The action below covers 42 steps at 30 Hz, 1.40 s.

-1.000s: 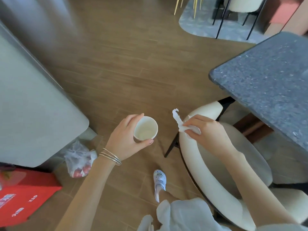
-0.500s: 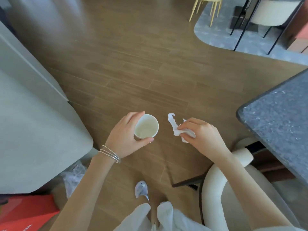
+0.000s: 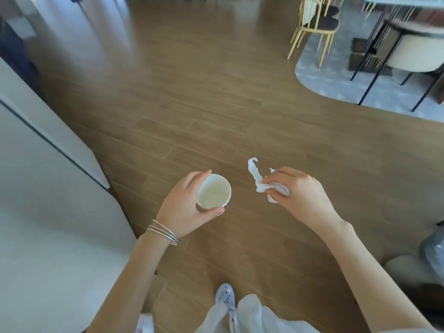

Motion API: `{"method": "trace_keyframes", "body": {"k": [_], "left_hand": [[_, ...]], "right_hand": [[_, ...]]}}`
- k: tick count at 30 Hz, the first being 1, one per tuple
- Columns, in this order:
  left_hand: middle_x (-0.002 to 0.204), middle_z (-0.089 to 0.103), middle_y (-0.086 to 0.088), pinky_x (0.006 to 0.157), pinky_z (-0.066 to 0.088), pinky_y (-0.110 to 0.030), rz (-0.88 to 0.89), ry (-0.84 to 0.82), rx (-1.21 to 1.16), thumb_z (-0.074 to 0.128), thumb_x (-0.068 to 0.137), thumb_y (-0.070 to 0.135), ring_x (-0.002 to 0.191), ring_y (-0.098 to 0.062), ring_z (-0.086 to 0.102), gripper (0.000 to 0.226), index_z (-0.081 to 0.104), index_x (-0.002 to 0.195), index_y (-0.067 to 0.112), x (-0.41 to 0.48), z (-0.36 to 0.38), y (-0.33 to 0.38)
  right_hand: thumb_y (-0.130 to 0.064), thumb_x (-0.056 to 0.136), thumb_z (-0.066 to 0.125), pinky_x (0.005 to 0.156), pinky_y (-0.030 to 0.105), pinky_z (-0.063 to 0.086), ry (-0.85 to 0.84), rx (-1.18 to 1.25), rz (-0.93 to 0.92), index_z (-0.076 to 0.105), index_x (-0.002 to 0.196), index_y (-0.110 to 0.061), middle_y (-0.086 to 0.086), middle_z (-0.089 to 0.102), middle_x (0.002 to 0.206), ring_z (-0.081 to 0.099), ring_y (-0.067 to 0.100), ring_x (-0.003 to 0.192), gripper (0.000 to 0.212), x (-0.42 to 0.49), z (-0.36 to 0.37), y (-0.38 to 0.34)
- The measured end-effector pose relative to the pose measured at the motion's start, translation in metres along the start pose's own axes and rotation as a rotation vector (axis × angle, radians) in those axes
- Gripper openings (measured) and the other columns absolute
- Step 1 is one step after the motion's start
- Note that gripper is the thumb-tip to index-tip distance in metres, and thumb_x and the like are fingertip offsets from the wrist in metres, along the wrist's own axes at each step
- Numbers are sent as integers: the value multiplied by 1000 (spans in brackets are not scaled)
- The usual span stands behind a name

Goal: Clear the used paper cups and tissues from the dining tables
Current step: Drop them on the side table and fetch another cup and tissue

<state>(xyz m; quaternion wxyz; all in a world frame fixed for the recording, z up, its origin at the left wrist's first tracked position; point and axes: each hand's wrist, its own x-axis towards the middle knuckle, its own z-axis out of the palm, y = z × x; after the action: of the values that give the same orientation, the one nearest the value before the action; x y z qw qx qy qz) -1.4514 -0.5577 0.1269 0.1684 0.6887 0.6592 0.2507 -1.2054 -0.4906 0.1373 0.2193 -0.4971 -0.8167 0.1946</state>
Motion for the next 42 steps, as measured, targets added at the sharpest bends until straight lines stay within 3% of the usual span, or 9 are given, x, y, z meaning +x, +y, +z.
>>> {"method": "trace_keyframes", "body": {"k": [7, 13, 19, 25, 30, 35, 42], "left_hand": [[133, 40, 12, 90, 37, -24, -52, 59, -6, 72, 69, 50, 121, -9, 41, 80, 37, 137, 26, 80, -30, -63], [134, 41, 10, 88, 35, -23, -121, 55, 37, 73, 70, 48, 120, -10, 42, 80, 38, 137, 24, 152, -36, -124], [133, 41, 10, 90, 37, -24, -198, 89, 30, 72, 69, 49, 120, -10, 42, 81, 37, 138, 24, 265, -58, -172], [132, 41, 8, 90, 36, -24, -258, 194, 28, 72, 70, 49, 119, -11, 42, 80, 37, 138, 23, 372, -93, -211], [132, 43, 5, 91, 34, -23, -334, 242, 46, 74, 70, 46, 118, -13, 43, 80, 38, 137, 21, 428, -113, -249], [131, 46, 2, 94, 42, -34, -390, 239, 94, 74, 70, 47, 118, -17, 48, 79, 41, 135, 18, 478, -124, -307], [126, 49, 7, 83, 41, -27, -458, 292, 84, 76, 64, 50, 109, -15, 52, 78, 45, 130, 21, 561, -175, -409]], "right_hand": [[-14, 80, 68, 66, 37, 52, -31, 22, -43, 70, 90, -27, -8, 66, 93, 63, 15, 100, 17, 112, 28, -10], [-13, 76, 66, 62, 31, 50, -112, 22, -87, 68, 85, -31, -12, 65, 91, 64, 16, 97, 20, 215, 70, 3], [-14, 79, 63, 66, 32, 49, -207, 8, -141, 69, 90, -30, -11, 66, 102, 63, 13, 98, 21, 358, 88, 12], [-10, 78, 63, 60, 29, 45, -204, -4, -246, 70, 91, -27, -10, 68, 101, 65, 18, 82, 22, 505, 97, 2], [-10, 75, 69, 57, 34, 50, -230, 27, -322, 71, 87, -25, -9, 68, 96, 66, 23, 76, 19, 590, 122, -13], [-17, 76, 69, 56, 30, 47, -313, 8, -347, 70, 90, -28, -10, 67, 98, 66, 21, 76, 18, 666, 168, -17], [-18, 78, 68, 54, 26, 40, -360, -29, -420, 70, 93, -26, -11, 67, 98, 64, 20, 72, 17, 801, 225, -66]]}}
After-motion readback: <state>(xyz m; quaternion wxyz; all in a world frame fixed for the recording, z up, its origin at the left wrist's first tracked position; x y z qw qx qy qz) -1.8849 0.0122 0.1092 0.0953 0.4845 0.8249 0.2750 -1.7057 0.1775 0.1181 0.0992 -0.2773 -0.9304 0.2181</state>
